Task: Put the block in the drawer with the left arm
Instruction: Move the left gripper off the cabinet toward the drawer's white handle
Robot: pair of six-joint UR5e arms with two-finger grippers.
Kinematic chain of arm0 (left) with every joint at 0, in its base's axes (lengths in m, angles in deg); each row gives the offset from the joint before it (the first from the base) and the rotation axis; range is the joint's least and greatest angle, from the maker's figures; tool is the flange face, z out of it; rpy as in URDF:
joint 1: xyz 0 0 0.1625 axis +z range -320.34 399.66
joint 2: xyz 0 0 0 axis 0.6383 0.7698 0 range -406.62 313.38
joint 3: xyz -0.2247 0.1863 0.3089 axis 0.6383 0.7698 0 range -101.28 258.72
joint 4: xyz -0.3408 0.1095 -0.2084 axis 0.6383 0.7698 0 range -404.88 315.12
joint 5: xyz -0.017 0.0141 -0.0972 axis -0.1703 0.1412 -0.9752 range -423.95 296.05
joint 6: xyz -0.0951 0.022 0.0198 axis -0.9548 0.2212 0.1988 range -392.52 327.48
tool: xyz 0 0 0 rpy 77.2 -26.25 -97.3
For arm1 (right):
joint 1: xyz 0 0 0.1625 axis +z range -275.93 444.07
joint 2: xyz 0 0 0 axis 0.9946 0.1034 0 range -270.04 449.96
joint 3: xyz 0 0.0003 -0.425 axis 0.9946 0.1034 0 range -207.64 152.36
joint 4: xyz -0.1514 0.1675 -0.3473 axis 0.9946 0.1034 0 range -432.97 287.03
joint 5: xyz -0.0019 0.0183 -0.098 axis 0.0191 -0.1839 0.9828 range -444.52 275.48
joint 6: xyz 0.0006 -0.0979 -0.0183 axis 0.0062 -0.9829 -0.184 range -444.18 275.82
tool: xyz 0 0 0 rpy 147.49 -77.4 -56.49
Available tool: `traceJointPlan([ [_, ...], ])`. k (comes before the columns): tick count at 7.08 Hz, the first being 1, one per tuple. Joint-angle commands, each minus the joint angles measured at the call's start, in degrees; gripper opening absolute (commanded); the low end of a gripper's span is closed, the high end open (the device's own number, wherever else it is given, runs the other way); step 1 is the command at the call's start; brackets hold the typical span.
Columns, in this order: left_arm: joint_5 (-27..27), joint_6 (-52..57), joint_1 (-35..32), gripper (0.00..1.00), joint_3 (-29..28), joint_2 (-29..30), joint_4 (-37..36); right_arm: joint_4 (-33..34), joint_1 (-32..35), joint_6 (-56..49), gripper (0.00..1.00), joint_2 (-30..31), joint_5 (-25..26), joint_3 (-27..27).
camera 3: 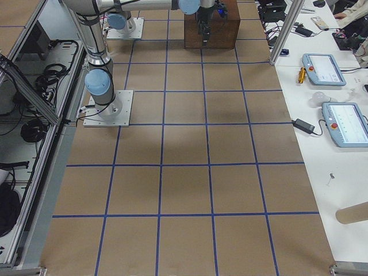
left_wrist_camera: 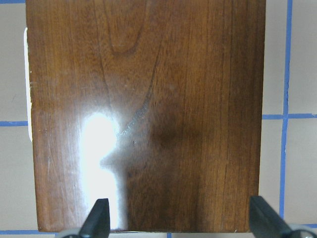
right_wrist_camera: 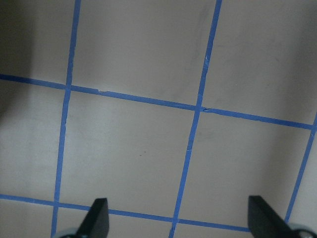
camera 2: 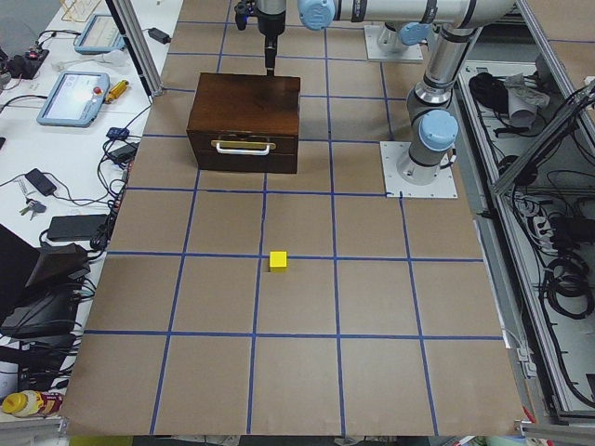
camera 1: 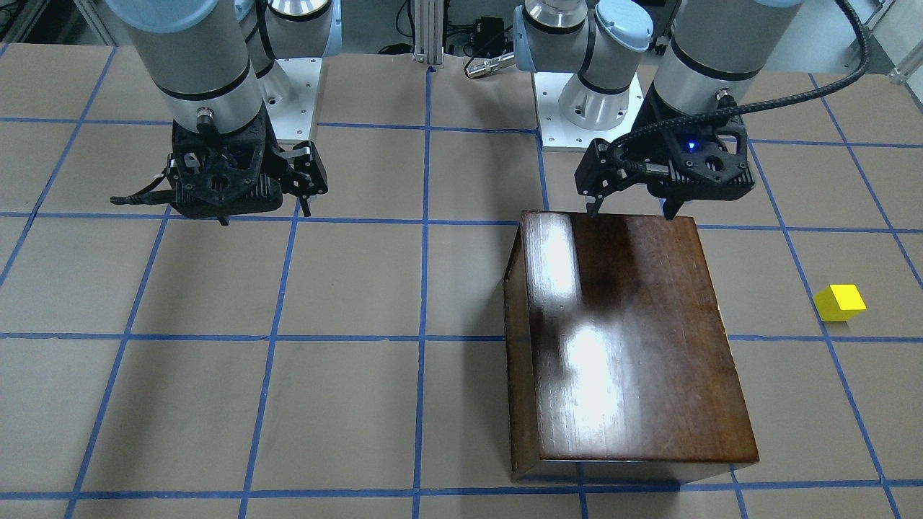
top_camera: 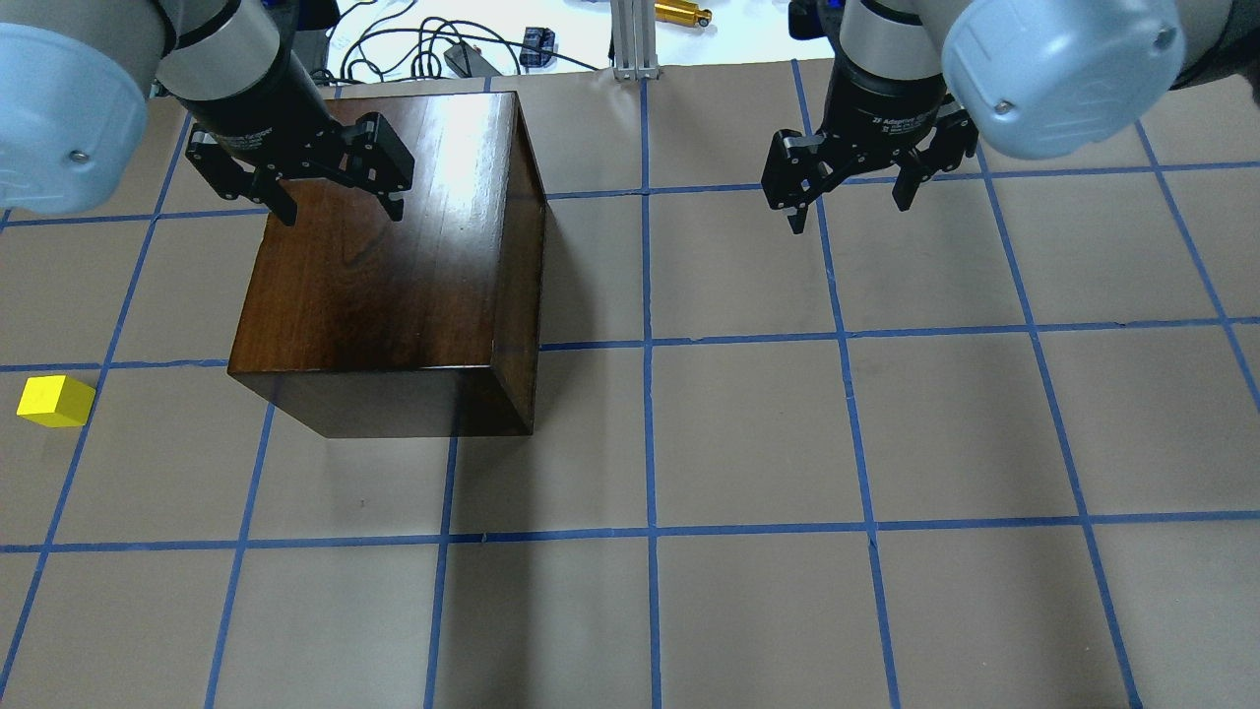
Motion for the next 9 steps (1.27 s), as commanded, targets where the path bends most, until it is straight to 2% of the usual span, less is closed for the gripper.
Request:
traceJointPlan([
  [1,0.01,2.02,2.77,1.00,-0.16,-0.71,0.43,0.00,0.00,0.03,1.00,0.00,0.04,0.00],
  [4,0.27,5.64,14.01,1.00,0.01,-2.03,2.19,0.00,0.00,-0.05,1.00,0.00,0.04,0.00],
  [6,0.62,9.65,22.17,1.00,-0.16,-0.81,2.46,0.00,0.00,0.03,1.00,0.00,0.04,0.00],
  [7,0.54,15.00,27.35,1.00,-0.16,-0.19,2.55,0.00,0.00,0.03,1.00,0.00,0.04,0.00],
  [9,0.63,32.45,34.23,1.00,-0.25,2.43,1.85,0.00,0.00,0.03,1.00,0.00,0.04,0.00],
])
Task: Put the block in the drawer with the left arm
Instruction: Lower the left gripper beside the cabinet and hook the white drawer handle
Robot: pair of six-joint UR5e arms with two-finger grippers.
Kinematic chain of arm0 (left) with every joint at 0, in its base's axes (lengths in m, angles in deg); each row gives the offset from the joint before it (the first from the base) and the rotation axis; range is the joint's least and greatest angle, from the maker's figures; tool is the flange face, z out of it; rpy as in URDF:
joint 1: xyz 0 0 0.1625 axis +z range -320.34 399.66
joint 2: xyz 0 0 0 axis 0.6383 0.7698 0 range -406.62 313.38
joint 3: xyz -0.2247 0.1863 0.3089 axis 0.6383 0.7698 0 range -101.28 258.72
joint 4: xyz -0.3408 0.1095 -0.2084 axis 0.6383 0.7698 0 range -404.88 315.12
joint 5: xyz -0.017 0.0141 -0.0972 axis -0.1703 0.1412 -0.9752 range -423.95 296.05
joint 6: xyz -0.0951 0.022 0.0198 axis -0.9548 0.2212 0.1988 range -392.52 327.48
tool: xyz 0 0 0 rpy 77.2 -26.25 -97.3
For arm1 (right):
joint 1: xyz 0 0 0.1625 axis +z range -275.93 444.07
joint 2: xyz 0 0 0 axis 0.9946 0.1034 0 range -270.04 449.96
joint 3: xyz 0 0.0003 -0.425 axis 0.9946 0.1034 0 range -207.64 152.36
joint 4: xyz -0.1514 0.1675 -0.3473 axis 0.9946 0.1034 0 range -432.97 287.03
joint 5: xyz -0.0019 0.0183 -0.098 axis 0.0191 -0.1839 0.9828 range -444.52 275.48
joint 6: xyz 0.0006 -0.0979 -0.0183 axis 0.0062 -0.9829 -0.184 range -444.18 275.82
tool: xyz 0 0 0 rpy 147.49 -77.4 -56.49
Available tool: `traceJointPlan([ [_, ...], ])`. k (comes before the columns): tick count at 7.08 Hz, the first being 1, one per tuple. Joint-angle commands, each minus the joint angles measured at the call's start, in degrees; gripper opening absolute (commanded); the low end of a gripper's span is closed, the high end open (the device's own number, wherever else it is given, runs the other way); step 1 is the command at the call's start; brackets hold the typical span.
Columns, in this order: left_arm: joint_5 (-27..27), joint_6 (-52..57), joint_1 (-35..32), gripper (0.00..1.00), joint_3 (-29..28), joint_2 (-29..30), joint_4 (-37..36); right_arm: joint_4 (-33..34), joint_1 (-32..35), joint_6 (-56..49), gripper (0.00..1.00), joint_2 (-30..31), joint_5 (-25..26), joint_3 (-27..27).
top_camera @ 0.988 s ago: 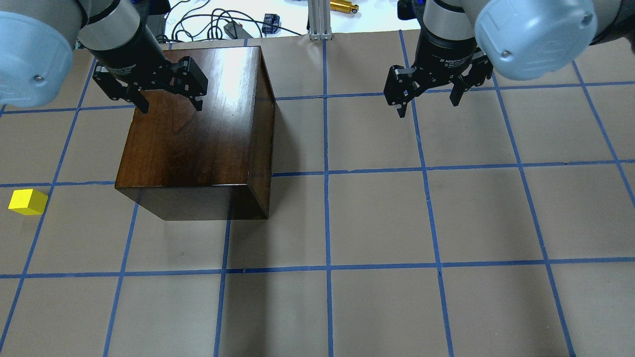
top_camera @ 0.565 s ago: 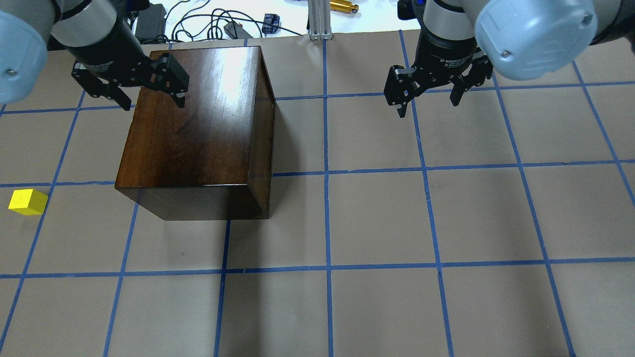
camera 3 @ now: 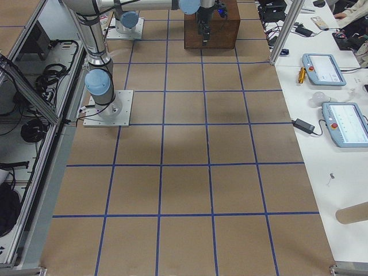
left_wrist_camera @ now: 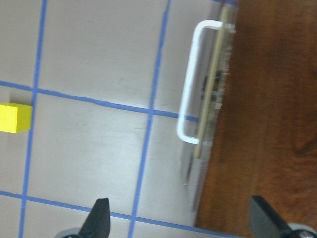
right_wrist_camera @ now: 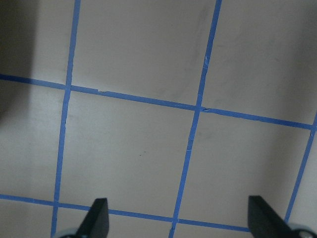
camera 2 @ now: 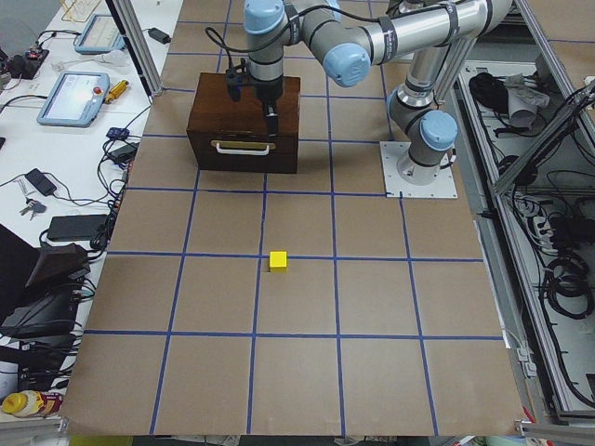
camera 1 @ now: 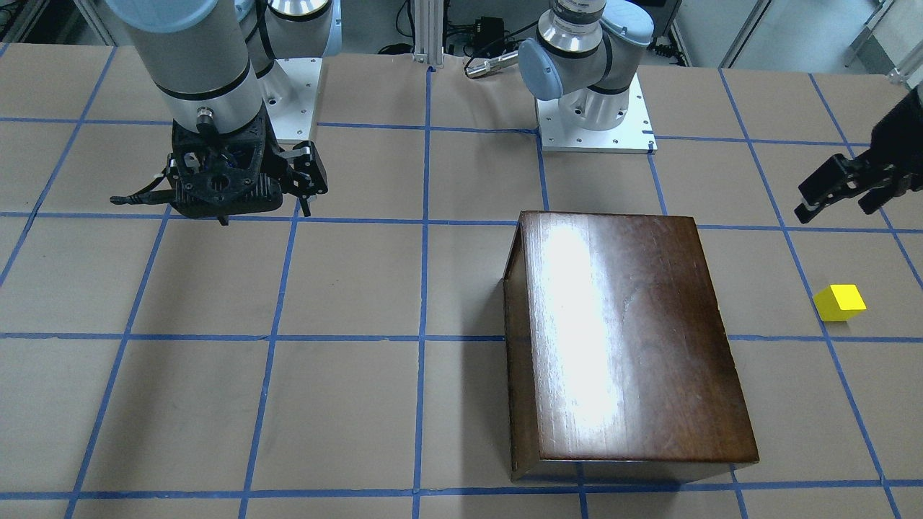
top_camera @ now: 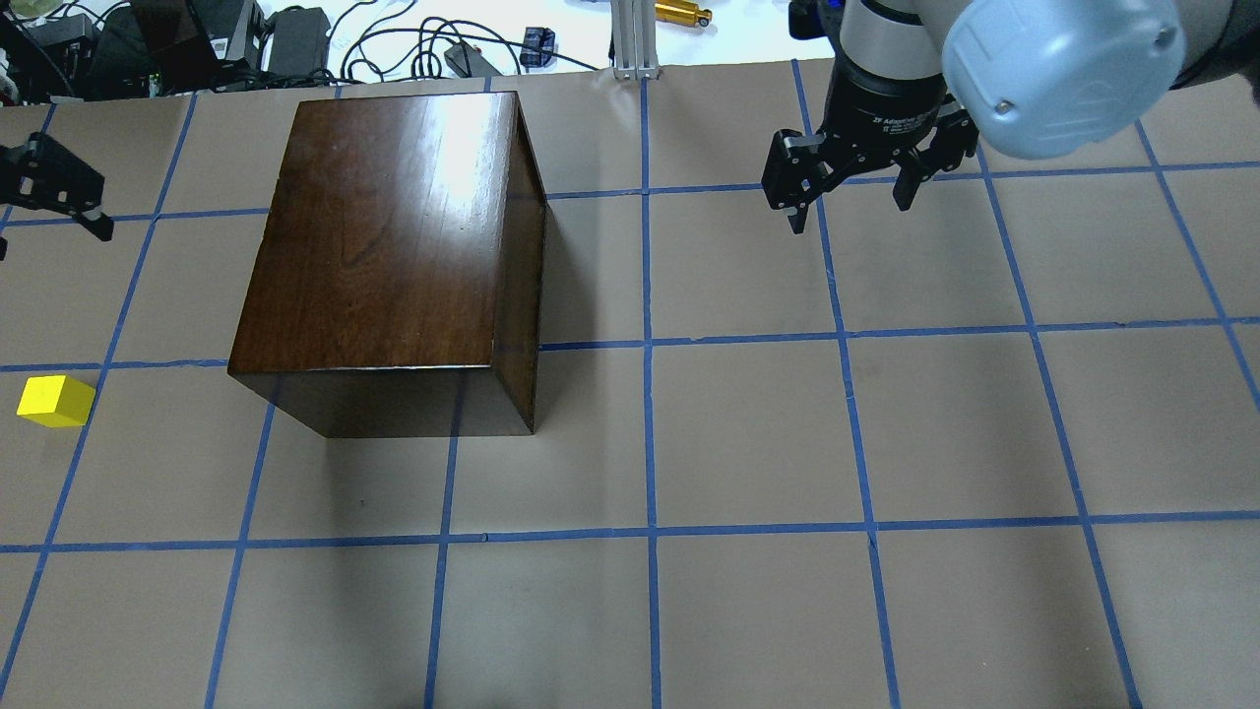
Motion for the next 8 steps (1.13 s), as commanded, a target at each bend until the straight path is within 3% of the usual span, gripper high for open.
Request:
traceJointPlan([
  [1,0.03,15.00,7.68,1.00,-0.19,3.26,-0.66,0.00,0.00,-0.05,1.00,0.00,0.00,0.00],
  [4,-1.46,19.62,8.68,1.00,-0.01,7.21,-2.08,0.00,0.00,-0.05,1.00,0.00,0.00,0.00],
  [5,-5.38,19.97,8.77,1.00,-0.18,9.49,-1.90,0.00,0.00,0.04,1.00,0.00,0.00,0.00],
  [8,-7.34,19.88,8.42,1.00,-0.19,17.92,-6.89,0.00,0.00,0.04,1.00,0.00,0.00,0.00],
])
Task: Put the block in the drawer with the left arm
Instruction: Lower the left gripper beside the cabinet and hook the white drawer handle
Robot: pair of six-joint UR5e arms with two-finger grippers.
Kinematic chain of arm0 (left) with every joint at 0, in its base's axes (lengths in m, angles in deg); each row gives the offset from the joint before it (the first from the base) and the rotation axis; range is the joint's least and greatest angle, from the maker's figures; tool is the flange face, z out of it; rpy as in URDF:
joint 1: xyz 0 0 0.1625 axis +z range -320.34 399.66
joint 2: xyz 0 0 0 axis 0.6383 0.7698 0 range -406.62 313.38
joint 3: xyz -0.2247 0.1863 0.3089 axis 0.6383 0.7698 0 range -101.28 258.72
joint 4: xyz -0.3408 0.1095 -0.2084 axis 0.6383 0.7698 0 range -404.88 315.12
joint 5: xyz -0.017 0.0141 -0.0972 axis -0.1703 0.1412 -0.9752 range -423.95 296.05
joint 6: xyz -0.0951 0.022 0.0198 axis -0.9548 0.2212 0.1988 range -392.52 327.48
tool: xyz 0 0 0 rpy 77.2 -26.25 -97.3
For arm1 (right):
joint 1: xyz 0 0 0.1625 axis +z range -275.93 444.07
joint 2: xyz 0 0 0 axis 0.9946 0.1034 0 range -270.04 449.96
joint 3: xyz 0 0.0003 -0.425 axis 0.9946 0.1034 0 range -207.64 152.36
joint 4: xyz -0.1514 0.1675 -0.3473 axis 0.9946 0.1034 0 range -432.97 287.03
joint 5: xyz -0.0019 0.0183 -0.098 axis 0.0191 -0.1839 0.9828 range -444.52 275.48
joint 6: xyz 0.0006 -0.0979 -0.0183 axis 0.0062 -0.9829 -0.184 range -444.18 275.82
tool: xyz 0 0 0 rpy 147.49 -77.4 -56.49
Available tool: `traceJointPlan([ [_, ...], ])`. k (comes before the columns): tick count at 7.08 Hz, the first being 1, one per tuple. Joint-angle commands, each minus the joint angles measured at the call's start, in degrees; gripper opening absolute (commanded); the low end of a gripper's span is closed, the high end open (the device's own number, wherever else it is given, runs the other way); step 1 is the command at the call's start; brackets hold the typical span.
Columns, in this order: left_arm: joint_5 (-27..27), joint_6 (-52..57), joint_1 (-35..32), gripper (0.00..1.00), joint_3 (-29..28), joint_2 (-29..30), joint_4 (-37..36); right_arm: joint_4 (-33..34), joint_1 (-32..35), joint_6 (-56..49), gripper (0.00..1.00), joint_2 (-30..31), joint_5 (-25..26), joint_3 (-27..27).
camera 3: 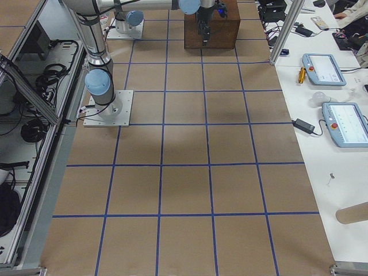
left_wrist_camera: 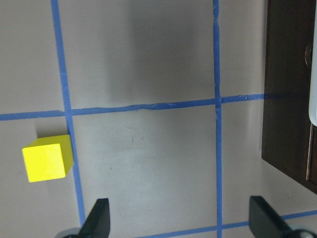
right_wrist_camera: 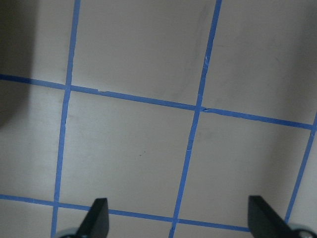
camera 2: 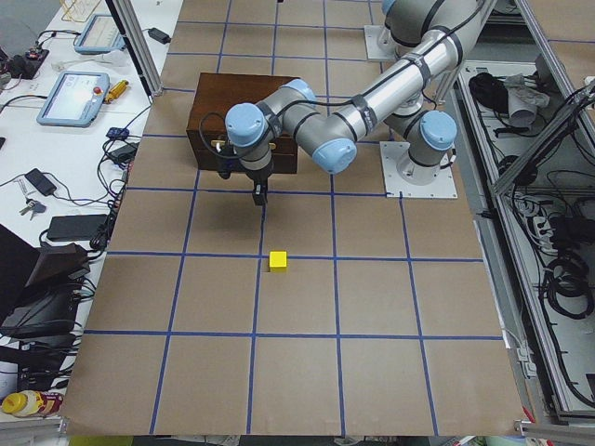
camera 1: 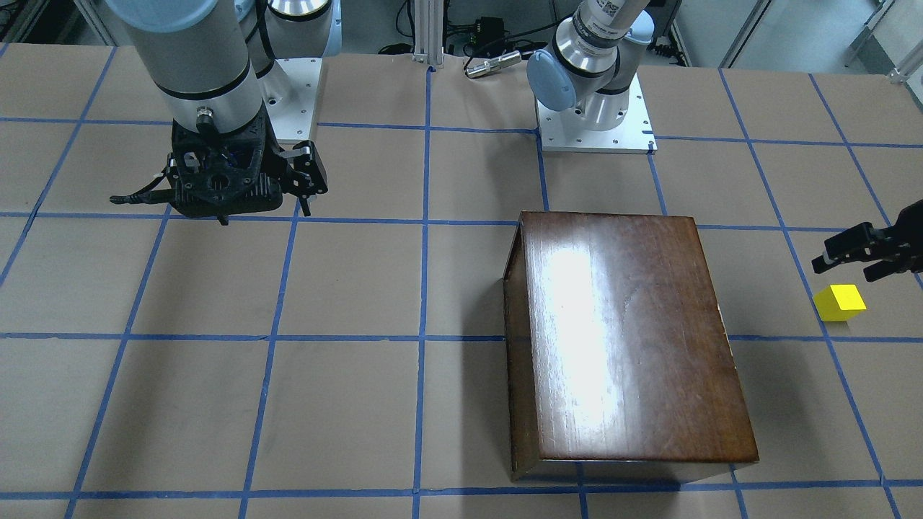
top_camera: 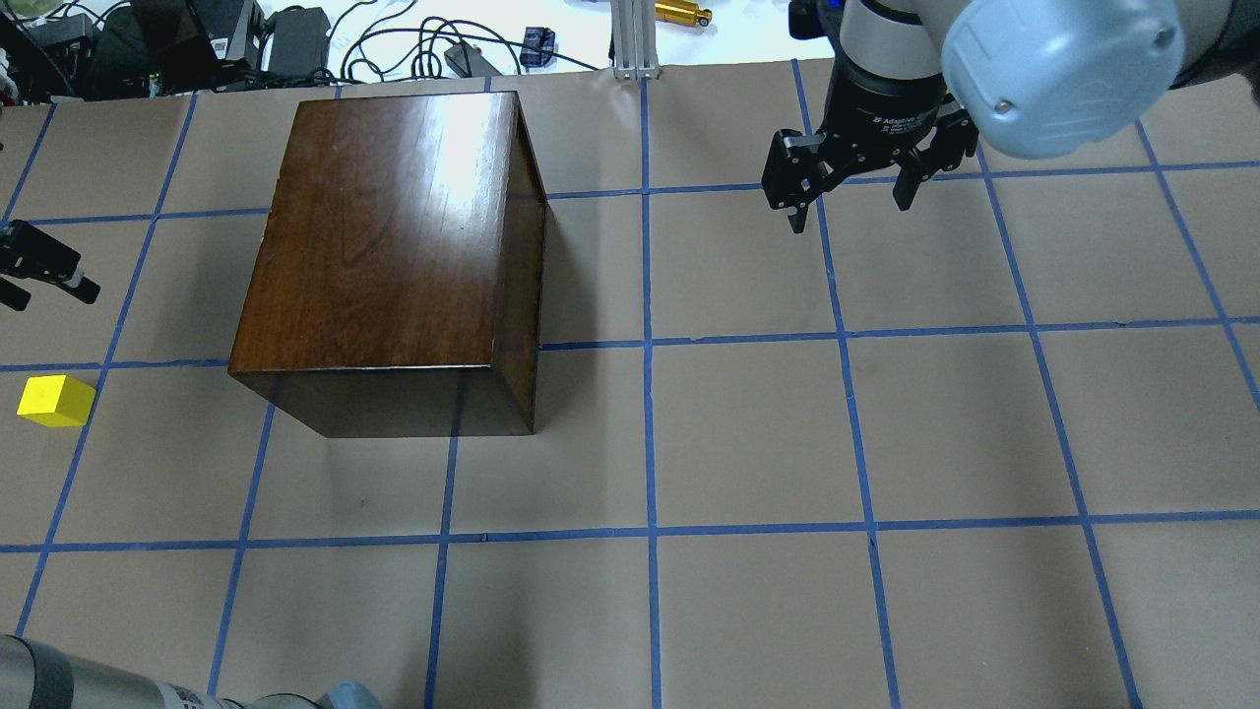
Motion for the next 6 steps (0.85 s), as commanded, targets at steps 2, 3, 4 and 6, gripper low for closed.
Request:
traceJointPlan([
  [2,-13.63,0.19,-0.31,1.00,-0.04,5.90,-1.72,0.00,0.00,0.00,1.00,0.01,0.00,0.00],
  [3,-19.07,0.10,-0.39,1.00,0.05,6.69,-1.37,0.00,0.00,-0.08,1.00,0.01,0.00,0.00],
  [4,-21.82,-0.08,-0.57,1.00,0.05,7.39,-1.10,0.00,0.00,0.00,1.00,0.01,0.00,0.00],
  [6,-25.98,-0.16,-1.96,1.00,0.05,7.58,-0.75,0.00,0.00,0.00,1.00,0.01,0.00,0.00],
])
